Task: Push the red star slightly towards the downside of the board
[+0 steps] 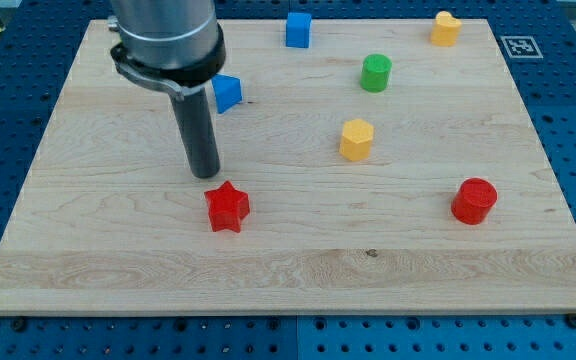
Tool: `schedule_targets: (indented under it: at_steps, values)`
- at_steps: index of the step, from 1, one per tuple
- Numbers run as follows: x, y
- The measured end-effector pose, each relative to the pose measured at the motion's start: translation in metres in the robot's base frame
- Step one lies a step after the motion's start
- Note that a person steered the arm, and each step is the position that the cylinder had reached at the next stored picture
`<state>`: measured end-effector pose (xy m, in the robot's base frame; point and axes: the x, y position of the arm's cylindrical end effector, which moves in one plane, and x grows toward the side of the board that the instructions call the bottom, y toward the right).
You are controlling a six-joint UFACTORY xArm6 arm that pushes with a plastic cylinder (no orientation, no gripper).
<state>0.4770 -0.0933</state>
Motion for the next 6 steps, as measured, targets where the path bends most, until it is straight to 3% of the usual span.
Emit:
schedule_targets:
  at_steps: [2, 4, 6]
  values:
    - [0.038, 0.046]
    - [0.052, 0.051]
    - [0.052, 0.104]
